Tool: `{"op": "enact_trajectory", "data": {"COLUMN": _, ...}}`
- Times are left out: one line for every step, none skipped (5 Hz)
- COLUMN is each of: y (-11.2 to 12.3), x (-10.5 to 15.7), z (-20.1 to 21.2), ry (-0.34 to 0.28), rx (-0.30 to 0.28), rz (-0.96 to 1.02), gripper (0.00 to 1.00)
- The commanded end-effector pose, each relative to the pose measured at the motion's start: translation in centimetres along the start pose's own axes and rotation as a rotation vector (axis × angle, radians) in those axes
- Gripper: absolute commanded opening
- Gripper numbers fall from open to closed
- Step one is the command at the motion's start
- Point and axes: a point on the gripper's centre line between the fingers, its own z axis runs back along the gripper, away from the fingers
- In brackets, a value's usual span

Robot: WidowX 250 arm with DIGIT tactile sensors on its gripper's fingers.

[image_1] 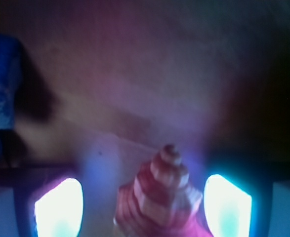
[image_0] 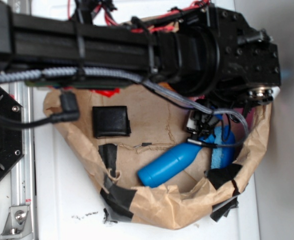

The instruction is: Grab the shell.

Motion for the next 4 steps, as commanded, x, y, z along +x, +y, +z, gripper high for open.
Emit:
{"op": "enact_trajectory", "data": {"y": -1.3, "x": 0.9, "z": 0.7, "ry": -0.019, "rx": 0.030, "rz": 0.009, "gripper": 0.00}}
{"op": "enact_trajectory", "data": {"y": -2.1, "x": 0.2, "z": 1.7, "ry": -0.031, "rx": 0.043, "rz": -0.007, "gripper": 0.00}}
{"op": "enact_trajectory", "data": {"y": -3.1, "x": -0.9, "z": 4.2, "ry": -0.059, "rx": 0.071, "rz": -0.015, "gripper": 0.00}}
{"op": "enact_trajectory", "data": {"y": -4.1, "x": -2.3, "z": 7.7, "ry": -0.085, "rx": 0.047, "rz": 0.062, "gripper": 0.00}}
